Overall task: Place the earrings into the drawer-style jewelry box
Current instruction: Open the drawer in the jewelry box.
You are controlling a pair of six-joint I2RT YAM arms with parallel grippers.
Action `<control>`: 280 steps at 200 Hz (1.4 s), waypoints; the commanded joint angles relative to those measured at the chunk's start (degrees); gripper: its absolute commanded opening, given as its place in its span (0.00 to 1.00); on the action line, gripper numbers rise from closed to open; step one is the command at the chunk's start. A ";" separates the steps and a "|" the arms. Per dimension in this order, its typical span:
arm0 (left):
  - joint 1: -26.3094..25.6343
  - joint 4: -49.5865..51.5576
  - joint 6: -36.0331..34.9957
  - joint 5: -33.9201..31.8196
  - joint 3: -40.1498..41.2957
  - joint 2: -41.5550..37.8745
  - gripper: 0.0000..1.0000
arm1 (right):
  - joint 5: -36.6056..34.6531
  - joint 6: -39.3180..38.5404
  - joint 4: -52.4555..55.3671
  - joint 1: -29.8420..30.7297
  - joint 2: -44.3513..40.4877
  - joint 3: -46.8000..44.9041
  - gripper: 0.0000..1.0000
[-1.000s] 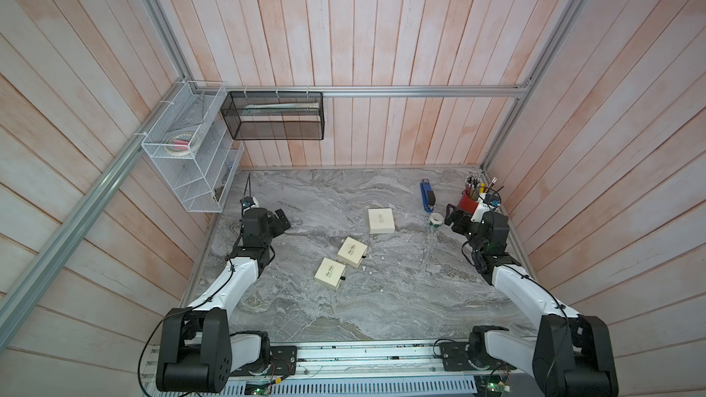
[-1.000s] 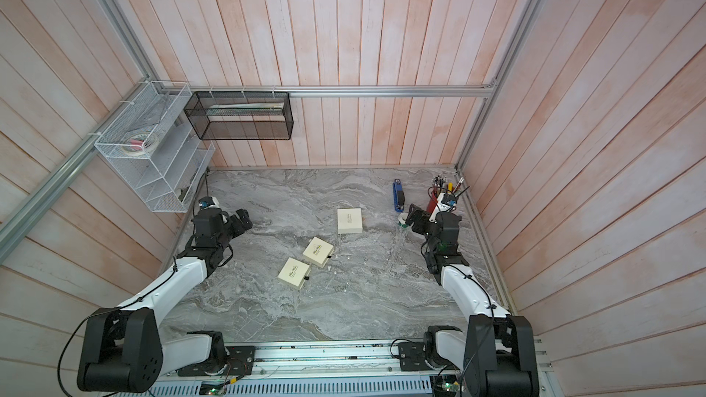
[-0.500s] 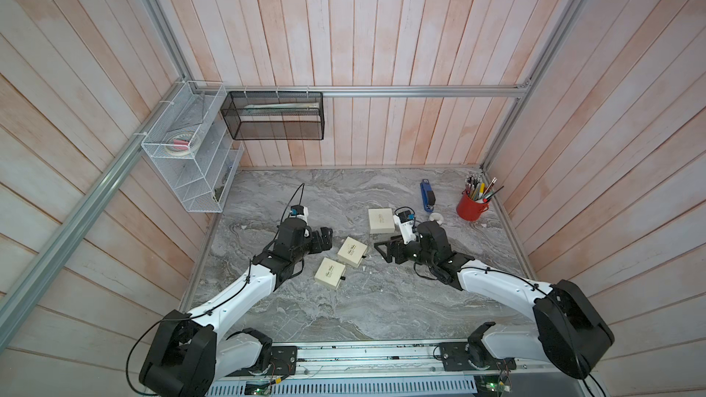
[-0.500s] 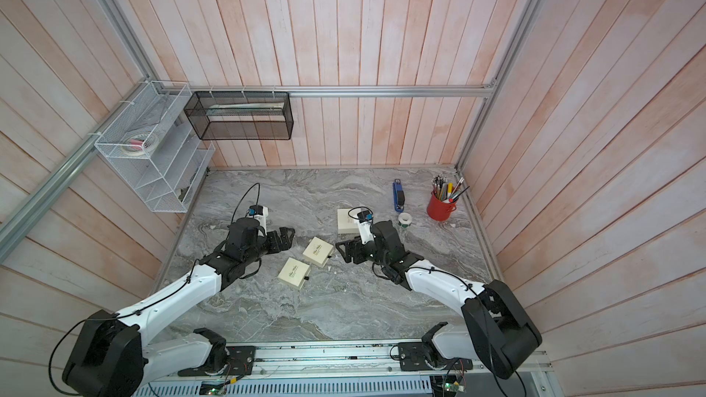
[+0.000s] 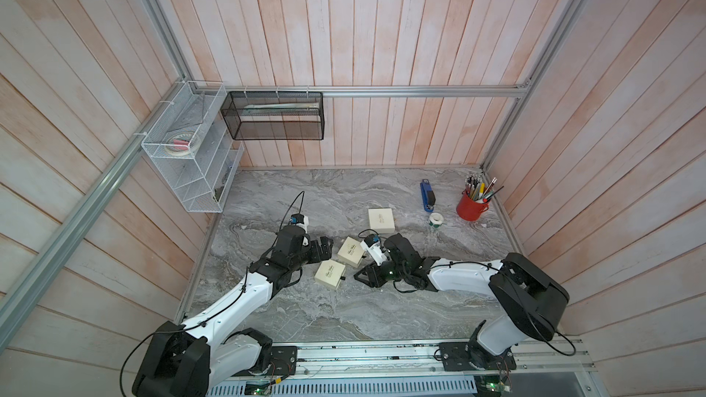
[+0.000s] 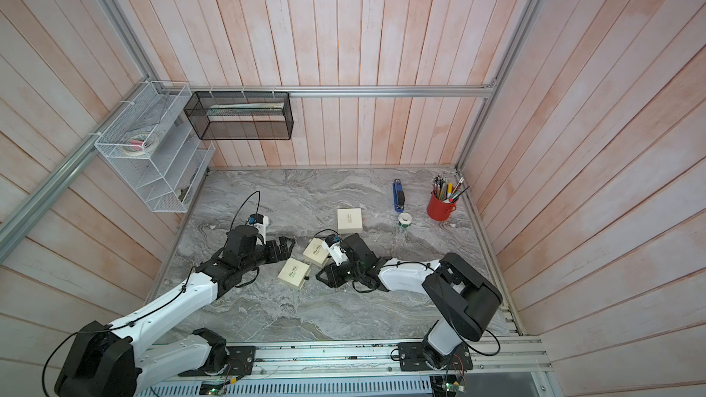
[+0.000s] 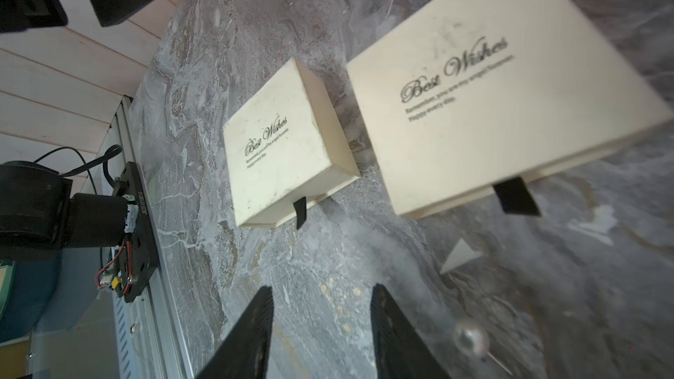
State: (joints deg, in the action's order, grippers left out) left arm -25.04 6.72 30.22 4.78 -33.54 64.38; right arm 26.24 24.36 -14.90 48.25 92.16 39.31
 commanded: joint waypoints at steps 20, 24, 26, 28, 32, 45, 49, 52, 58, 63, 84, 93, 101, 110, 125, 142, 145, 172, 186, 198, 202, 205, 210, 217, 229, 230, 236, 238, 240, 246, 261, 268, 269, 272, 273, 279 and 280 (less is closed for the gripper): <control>0.07 0.95 -1.42 3.65 1.54 0.22 1.00 | 4.16 -1.40 0.15 2.13 3.54 2.12 0.47; 0.04 1.01 -1.47 4.25 1.45 0.53 1.00 | 4.26 -1.50 0.22 2.14 3.72 2.24 0.47; 0.07 1.06 -1.48 4.53 1.43 0.74 1.00 | 4.30 -1.50 0.29 2.14 3.86 2.26 0.48; 0.12 1.13 -1.48 4.82 1.43 0.96 1.00 | 4.38 -1.57 0.30 2.19 4.00 2.26 0.48; 0.08 1.25 -1.48 5.42 1.46 1.28 1.00 | 4.50 -1.59 0.26 2.19 4.20 2.37 0.48; 0.09 1.77 -1.73 7.52 1.18 2.93 1.00 | 4.80 -1.70 0.19 2.22 4.96 2.57 0.49; 0.08 1.92 -1.73 7.96 1.07 3.35 1.00 | 4.95 -1.80 0.14 2.23 5.14 2.66 0.49; 0.09 2.02 -1.74 8.26 1.04 3.75 1.00 | 5.10 -1.83 0.05 2.28 5.33 2.76 0.49; 0.08 2.14 -1.74 8.67 1.11 4.49 1.00 | 5.23 -1.91 0.04 2.21 5.68 2.93 0.49; 0.08 2.36 -1.75 8.75 1.06 4.99 1.00 | 5.23 -1.94 0.05 2.29 5.89 3.15 0.49; 0.08 3.92 -1.82 7.00 0.56 7.65 0.95 | 5.41 -1.97 0.04 2.29 6.88 4.17 0.49; 0.08 4.88 -1.83 6.23 0.24 8.75 0.94 | 5.41 -2.10 0.09 2.29 7.22 4.54 0.49; 0.08 5.59 -1.91 5.82 -0.07 9.58 0.91 | 5.44 -2.20 0.30 2.31 7.49 4.77 0.49; 0.08 5.83 -1.78 5.94 0.05 10.13 0.88 | 5.47 -2.30 0.37 2.31 7.76 5.06 0.49; 0.08 6.07 -1.82 6.29 0.30 10.25 0.85 | 5.41 -2.53 0.46 2.27 8.24 5.57 0.49; 0.12 6.67 -2.06 6.12 0.67 10.24 0.79 | 5.45 -2.56 0.73 2.42 8.89 6.15 0.49; 0.08 6.73 -2.14 6.12 0.79 10.24 0.78 | 5.51 -2.56 0.68 2.40 8.98 6.27 0.49; 0.08 7.38 -2.27 6.56 1.39 9.90 0.68 | 5.67 -2.24 0.22 2.53 9.80 6.81 0.49; 0.08 7.70 -1.98 6.60 1.63 9.86 0.66 | 5.67 -2.29 0.49 2.63 10.26 7.25 0.48; 0.08 7.93 -1.68 6.56 2.07 9.99 0.64 | 5.82 -2.35 0.66 2.75 10.49 7.53 0.48; 0.08 7.95 -1.53 6.44 2.30 9.97 0.64 | 5.82 -2.33 0.60 2.85 10.57 7.63 0.48; 0.08 7.89 -1.48 6.39 2.42 9.92 0.64 | 5.77 -2.38 0.64 2.89 10.65 7.70 0.48; 0.08 7.94 -1.35 6.30 2.64 9.89 0.64 | 5.76 -2.33 0.66 2.94 10.74 7.77 0.48; 0.08 7.75 -1.30 6.13 2.88 9.89 0.62 | 5.67 -2.33 0.74 2.91 10.97 7.96 0.48; 0.08 7.45 -1.30 6.05 3.00 10.21 0.61 | 5.71 -2.37 0.74 2.93 11.41 8.16 0.48; 0.08 7.48 -1.30 6.04 2.97 10.27 0.61 | 5.69 -2.34 0.74 2.91 11.43 8.20 0.48; 0.08 7.55 -1.30 5.90 2.93 10.58 0.61 | 5.67 -2.37 0.83 2.96 11.66 8.45 0.47; 0.08 7.59 -1.26 5.83 2.84 10.68 0.61 | 5.67 -2.45 0.81 2.98 11.75 8.49 0.47; 0.08 7.60 -1.29 5.85 2.86 10.83 0.60 | 5.67 -2.47 0.89 2.99 11.80 8.54 0.47; 0.08 7.59 -1.38 5.81 2.67 11.09 0.60 | 5.58 -2.42 0.91 2.99 11.98 8.66 0.47; 0.08 7.98 -1.48 5.52 2.37 11.70 0.58 | 5.42 -2.52 1.22 2.99 12.34 9.01 0.46; 0.08 8.04 -1.56 5.34 2.33 11.82 0.58 | 5.29 -2.53 1.26 3.14 12.42 9.07 0.45; 0.08 8.04 -1.56 5.29 2.33 11.82 0.58 | 5.26 -2.55 1.22 3.11 12.42 9.05 0.45; 0.08 8.09 -1.56 5.13 2.34 11.82 0.58 | 5.11 -2.56 1.19 3.09 12.43 9.03 0.44; 0.08 8.11 -1.61 5.10 2.34 11.82 0.58 | 5.12 -2.56 1.19 3.09 12.43 9.03 0.44; 0.09 8.05 -1.65 4.94 2.38 11.81 0.58 | 4.92 -2.48 1.24 3.10 12.52 9.03 0.43; 0.08 8.09 -1.65 4.87 2.36 11.82 0.58 | 4.90 -2.52 1.21 3.13 12.52 9.03 0.43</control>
State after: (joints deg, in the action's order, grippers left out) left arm -25.04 13.04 28.99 11.55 -31.48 74.81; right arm 31.24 22.44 -14.87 50.96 103.74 46.98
